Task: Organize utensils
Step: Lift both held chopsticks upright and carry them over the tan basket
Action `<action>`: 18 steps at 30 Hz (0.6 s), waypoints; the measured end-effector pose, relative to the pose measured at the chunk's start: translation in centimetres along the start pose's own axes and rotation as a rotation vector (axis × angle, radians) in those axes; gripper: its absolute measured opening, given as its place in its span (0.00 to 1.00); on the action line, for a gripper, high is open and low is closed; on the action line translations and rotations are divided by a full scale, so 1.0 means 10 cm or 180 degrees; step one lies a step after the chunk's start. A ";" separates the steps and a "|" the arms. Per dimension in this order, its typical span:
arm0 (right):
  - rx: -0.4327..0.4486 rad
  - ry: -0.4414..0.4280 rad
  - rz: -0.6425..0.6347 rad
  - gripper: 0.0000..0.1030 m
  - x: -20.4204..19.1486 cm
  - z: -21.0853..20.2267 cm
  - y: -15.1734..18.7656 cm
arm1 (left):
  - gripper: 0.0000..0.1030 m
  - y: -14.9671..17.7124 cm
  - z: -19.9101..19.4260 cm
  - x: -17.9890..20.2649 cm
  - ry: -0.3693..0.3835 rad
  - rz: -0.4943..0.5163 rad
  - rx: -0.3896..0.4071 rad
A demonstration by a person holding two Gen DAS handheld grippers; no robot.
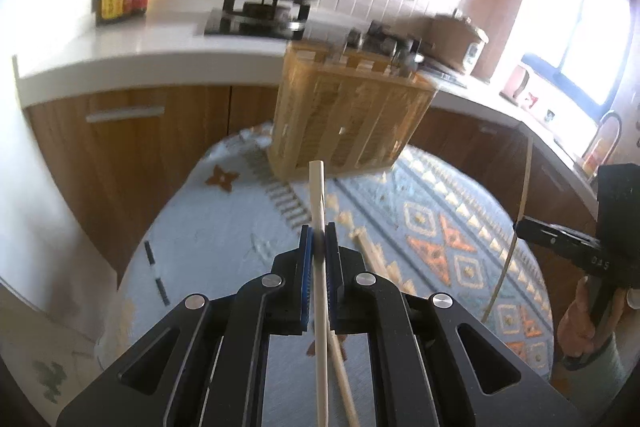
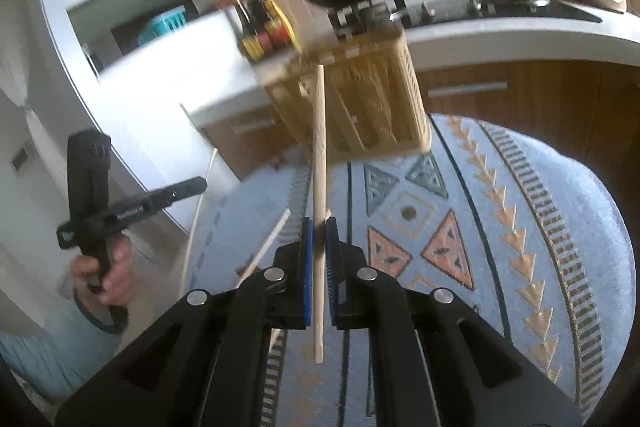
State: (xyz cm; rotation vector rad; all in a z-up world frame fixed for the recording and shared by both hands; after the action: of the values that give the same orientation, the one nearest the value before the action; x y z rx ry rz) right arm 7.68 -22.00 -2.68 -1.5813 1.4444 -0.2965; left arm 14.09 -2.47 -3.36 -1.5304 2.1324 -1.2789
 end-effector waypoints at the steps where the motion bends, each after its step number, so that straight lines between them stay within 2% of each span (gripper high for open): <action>1: 0.0058 -0.0019 0.0001 0.05 0.00 -0.03 -0.05 | 0.04 -0.05 -0.04 0.03 0.0013 0.0006 0.0073; 6: 0.0349 -0.0025 -0.0058 0.05 -0.09 -0.21 -0.39 | 0.04 -0.48 -0.30 0.23 -0.0030 0.0135 0.0564; 12: 0.0652 0.0026 -0.0179 0.05 -0.21 -0.21 -0.89 | 0.04 -1.07 -0.53 0.48 -0.0127 0.0286 0.1174; 18: 0.0860 0.0108 -0.0344 0.05 -0.34 -0.14 -1.31 | 0.04 -1.57 -0.65 0.61 -0.0142 0.0213 0.1648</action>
State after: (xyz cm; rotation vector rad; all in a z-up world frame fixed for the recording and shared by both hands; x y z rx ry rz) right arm 14.22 -21.44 9.26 -1.4405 1.2861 -0.5603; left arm 17.77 -5.55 14.03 -1.2404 1.6286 -1.5922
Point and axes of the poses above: each gripper's, at about its wrist camera, not at the fingertips, and z roughly the way its jaws point, x to its right, y to its underside, the point moved 10 cm from there along z, roughly the way its jaws point, and after that the axes turned 3 degrees about y, right-handed, at the moved point
